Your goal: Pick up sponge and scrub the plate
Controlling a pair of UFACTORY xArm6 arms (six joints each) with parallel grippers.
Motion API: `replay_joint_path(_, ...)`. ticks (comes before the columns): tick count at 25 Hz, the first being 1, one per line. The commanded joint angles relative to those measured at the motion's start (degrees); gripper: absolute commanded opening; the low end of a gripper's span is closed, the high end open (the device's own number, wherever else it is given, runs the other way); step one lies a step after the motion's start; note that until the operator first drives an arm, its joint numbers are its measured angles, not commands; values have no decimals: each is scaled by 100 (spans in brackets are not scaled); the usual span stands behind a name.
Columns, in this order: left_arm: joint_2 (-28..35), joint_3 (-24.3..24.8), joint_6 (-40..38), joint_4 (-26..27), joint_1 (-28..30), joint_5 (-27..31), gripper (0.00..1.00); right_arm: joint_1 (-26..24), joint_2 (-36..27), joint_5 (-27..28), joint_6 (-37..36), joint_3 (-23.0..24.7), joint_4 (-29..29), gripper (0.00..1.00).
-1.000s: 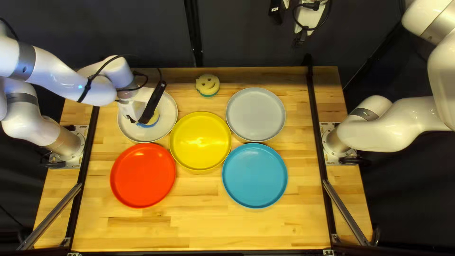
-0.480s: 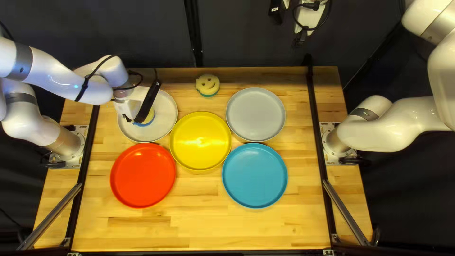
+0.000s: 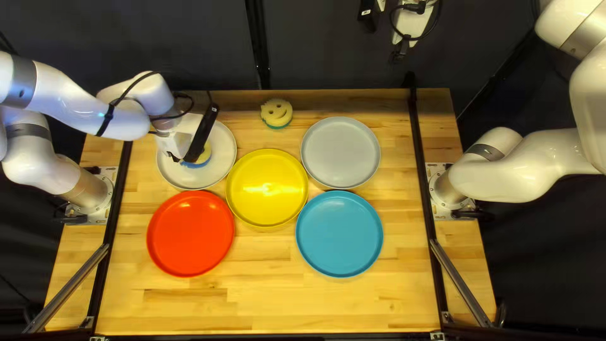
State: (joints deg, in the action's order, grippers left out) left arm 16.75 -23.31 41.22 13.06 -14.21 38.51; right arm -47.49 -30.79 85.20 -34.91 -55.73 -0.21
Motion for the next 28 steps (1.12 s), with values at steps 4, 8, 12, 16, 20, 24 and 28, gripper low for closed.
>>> replay_joint_path(4,17,-275,-733,-671,625,-122,0,0,0,0,0,0,0,100)
replay_joint_path(8,-167,-457,-854,-770,997,-296,0,0,0,0,0,0,0,100)
replay_joint_path(12,-426,-638,-833,-709,1364,-561,0,0,0,0,0,0,0,100)
replay_joint_path(16,-770,-774,-621,-550,1640,-909,0,0,0,0,0,0,0,100)
replay_joint_path(20,-1092,-838,-17,-64,1685,-1252,0,0,0,0,0,0,0,100)
replay_joint_path(24,-1419,-1013,728,520,1569,-1356,0,0,0,0,0,0,0,100)
replay_joint_path(28,-1612,-1346,1112,691,1359,-1149,0,0,0,0,0,0,0,100)
